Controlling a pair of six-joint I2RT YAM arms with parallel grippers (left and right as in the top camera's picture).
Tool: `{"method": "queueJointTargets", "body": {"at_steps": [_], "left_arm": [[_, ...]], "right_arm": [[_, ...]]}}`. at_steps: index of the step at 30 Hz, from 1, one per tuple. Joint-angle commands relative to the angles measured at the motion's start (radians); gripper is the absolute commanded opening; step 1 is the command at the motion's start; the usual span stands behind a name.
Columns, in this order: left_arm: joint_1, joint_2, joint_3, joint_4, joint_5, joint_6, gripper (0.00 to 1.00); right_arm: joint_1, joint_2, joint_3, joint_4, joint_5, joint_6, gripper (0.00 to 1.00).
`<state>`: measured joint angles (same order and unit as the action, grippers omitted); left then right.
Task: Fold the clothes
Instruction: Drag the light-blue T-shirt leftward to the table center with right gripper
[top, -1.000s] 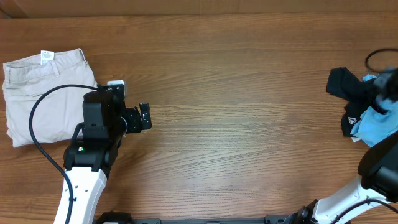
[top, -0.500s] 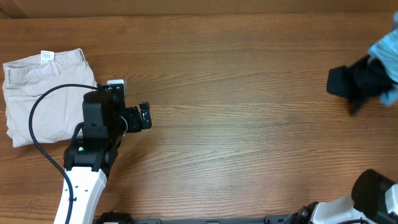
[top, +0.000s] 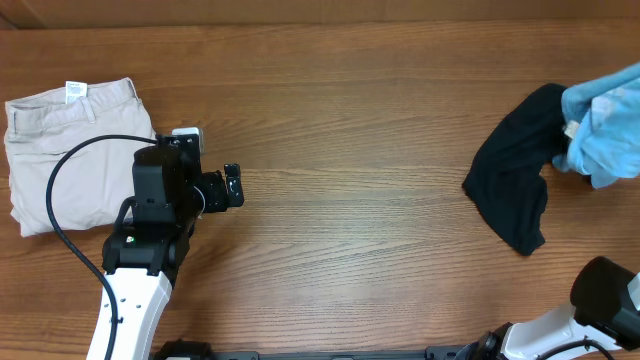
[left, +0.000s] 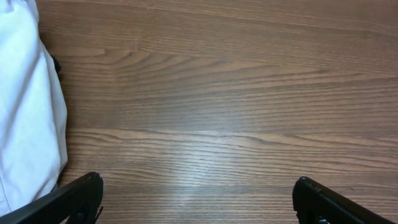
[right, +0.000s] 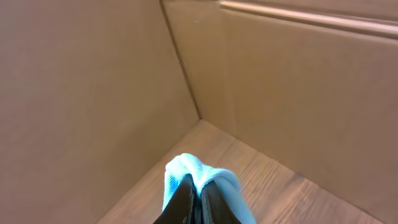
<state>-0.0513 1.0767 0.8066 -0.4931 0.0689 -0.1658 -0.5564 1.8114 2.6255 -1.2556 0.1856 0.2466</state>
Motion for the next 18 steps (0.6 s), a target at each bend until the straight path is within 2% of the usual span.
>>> {"method": "queueJointTargets", "body": {"at_steps": [1, 4, 8, 18], "left_arm": [[0.007, 0.002, 0.015, 0.007, 0.010, -0.018, 1.00], [0.007, 0.002, 0.015, 0.016, 0.010, -0.018, 1.00], [0.007, 0.002, 0.015, 0.031, 0.010, -0.018, 1.00], [0.007, 0.002, 0.015, 0.053, 0.011, -0.023, 1.00]], "right_arm": [[0.000, -0.035, 0.024, 0.022, -0.044, 0.007, 0.04], [0.023, -0.035, 0.024, 0.033, -0.169, -0.026, 0.04], [0.126, -0.035, 0.024, 0.007, -0.285, -0.046, 0.04], [0.536, 0.041, -0.023, -0.137, -0.300, -0.045, 0.04]]}}
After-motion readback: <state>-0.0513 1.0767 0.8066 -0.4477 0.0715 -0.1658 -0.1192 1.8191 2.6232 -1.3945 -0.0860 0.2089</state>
